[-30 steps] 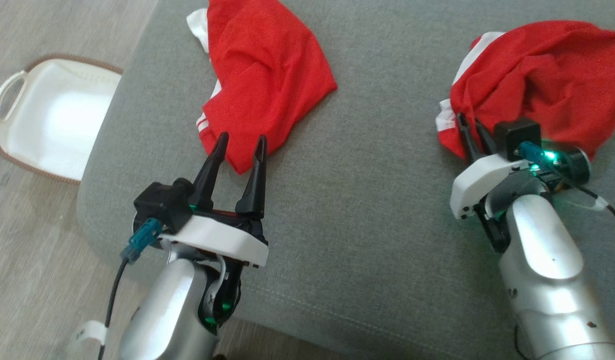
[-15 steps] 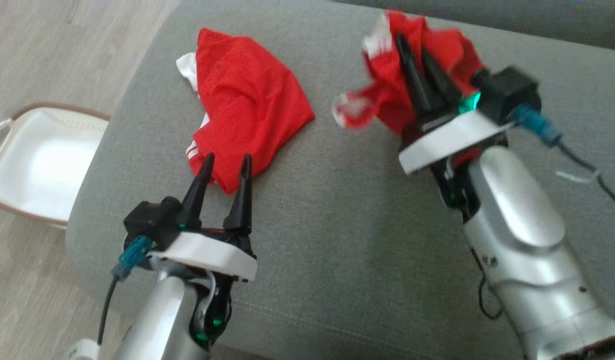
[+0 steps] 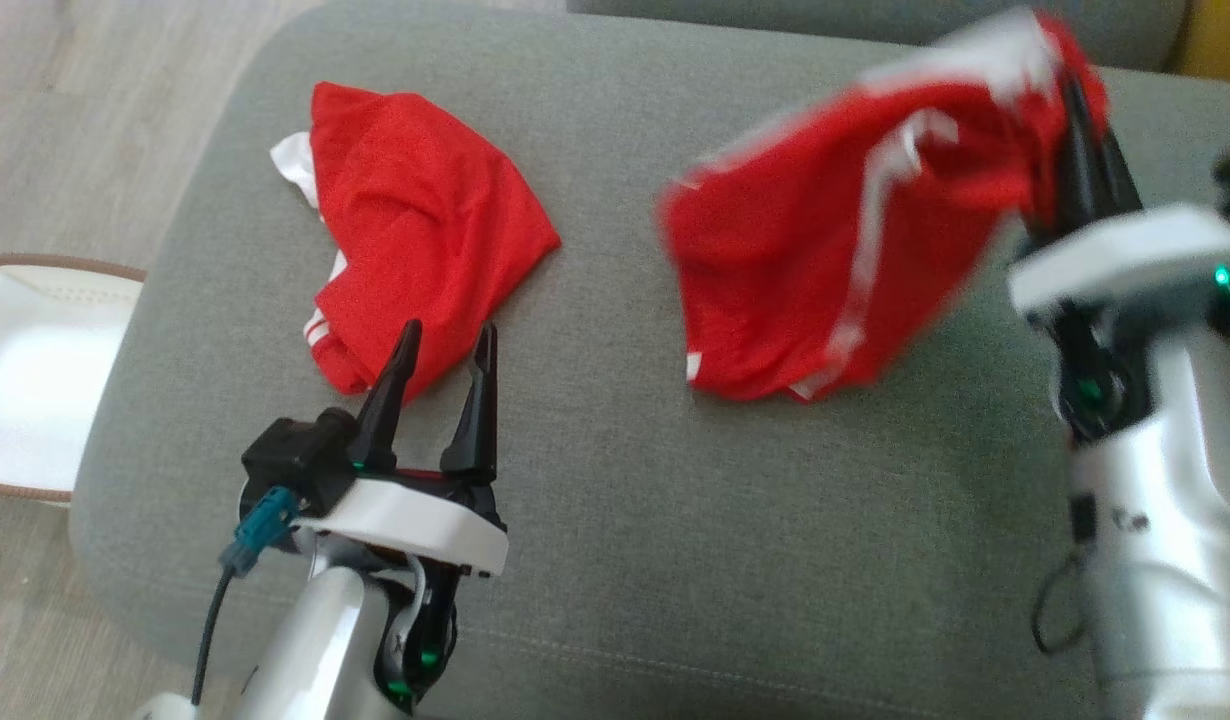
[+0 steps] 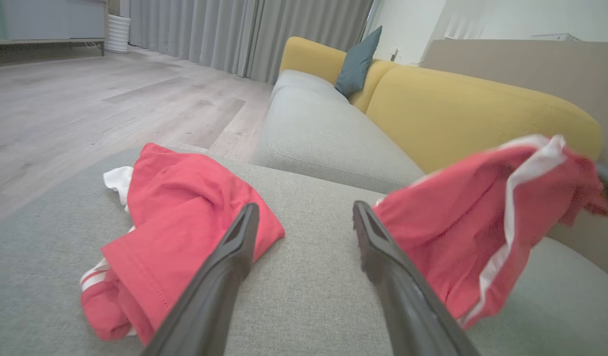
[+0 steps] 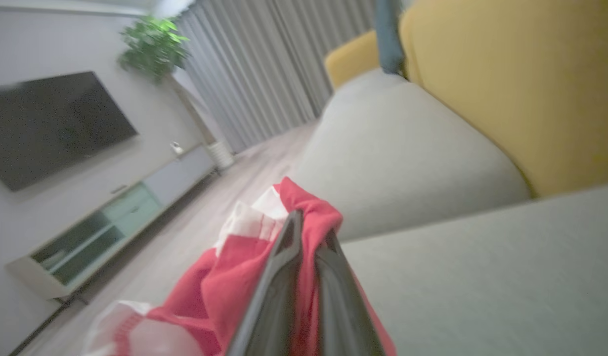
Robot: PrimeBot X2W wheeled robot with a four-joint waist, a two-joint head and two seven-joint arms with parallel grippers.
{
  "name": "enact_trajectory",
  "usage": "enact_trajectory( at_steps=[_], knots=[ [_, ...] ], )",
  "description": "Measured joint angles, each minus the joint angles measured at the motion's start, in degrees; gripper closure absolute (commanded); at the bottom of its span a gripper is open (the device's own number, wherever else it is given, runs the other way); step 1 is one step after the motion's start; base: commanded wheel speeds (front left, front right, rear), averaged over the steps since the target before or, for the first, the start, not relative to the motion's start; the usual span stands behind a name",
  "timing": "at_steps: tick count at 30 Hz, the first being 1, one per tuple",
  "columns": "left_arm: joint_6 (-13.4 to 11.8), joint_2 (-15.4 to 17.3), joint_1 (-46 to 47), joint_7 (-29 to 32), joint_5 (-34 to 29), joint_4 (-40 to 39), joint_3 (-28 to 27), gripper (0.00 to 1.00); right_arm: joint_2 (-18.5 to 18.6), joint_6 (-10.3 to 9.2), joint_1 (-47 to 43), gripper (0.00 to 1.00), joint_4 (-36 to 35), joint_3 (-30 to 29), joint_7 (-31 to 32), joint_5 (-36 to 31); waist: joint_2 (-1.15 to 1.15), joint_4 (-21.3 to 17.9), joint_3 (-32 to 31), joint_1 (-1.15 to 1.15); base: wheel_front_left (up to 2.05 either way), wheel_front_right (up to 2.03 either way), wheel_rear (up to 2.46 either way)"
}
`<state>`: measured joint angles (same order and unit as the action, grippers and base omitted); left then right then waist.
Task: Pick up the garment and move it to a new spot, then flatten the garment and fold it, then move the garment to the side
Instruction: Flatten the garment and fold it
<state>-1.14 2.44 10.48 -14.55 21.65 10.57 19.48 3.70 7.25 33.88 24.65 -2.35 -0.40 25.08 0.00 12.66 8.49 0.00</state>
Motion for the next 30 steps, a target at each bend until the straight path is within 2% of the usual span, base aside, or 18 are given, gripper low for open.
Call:
enact_trajectory(
  at_steps=[2,3,4,7,9,12,16,20,23,30],
  knots=[
    [0.2,0.0,0.1,0.0,-0.4,0.0,0.1,0.0,-0.1,0.0,-2.2,1.0,3.7,-5.6,2.4,-2.7,0.0,-0.5,0.7,0.0,0.0,0.0,0.0],
    [0.2,0.0,0.2,0.0,-0.4,0.0,0.1,0.0,0.1,0.0,-3.0,0.62,5.5,-8.4,3.3,-6.1,0.0,-0.7,1.1,0.0,0.0,0.0,0.0],
    [0.2,0.0,0.3,0.0,-0.5,0.0,0.1,0.0,0.3,0.0,-3.7,0.0,6.9,-11.7,3.4,-9.2,0.0,-0.9,1.5,0.0,0.0,0.0,0.0],
    [0.6,0.0,0.5,0.0,-0.9,0.0,0.2,0.0,1.0,0.0,-3.9,0.0,9.5,-20.5,3.9,-19.6,0.0,-1.4,2.7,0.0,0.0,0.0,0.0],
    [0.6,0.0,0.9,0.0,-0.9,0.0,0.2,0.0,0.8,0.0,-3.4,0.0,9.2,-25.5,3.1,-23.9,0.0,-1.8,3.4,0.0,0.0,0.0,0.0],
    [0.6,0.0,1.6,0.0,-0.9,0.1,0.2,0.0,0.1,0.0,-2.5,0.0,8.0,-27.6,1.2,-27.8,0.0,-2.8,3.7,0.0,0.0,0.0,0.0],
    [0.7,0.0,1.8,0.0,-1.1,0.3,0.1,0.0,-0.5,0.0,-2.5,0.0,5.4,-24.9,-2.9,-29.4,0.0,-4.2,3.2,0.0,0.0,0.0,0.0],
    [1.0,0.0,1.8,0.0,-1.4,0.2,0.1,0.0,-0.6,0.0,-4.5,0.0,2.3,-17.7,-6.6,-24.8,0.0,-5.7,1.9,0.0,0.0,0.0,0.0],
    [1.1,0.0,1.6,0.0,-1.4,0.2,0.2,0.0,-0.8,0.0,-9.1,0.0,-1.1,-13.0,-8.3,-21.5,0.0,-7.0,0.9,0.0,0.0,0.0,0.0],
    [1.7,0.0,1.2,0.0,-1.4,-0.4,0.5,0.0,-1.0,0.0,-23.5,0.0,-8.0,-6.3,-10.4,-13.2,0.0,-10.6,-0.8,0.0,0.0,0.0,0.0]
  ],
)
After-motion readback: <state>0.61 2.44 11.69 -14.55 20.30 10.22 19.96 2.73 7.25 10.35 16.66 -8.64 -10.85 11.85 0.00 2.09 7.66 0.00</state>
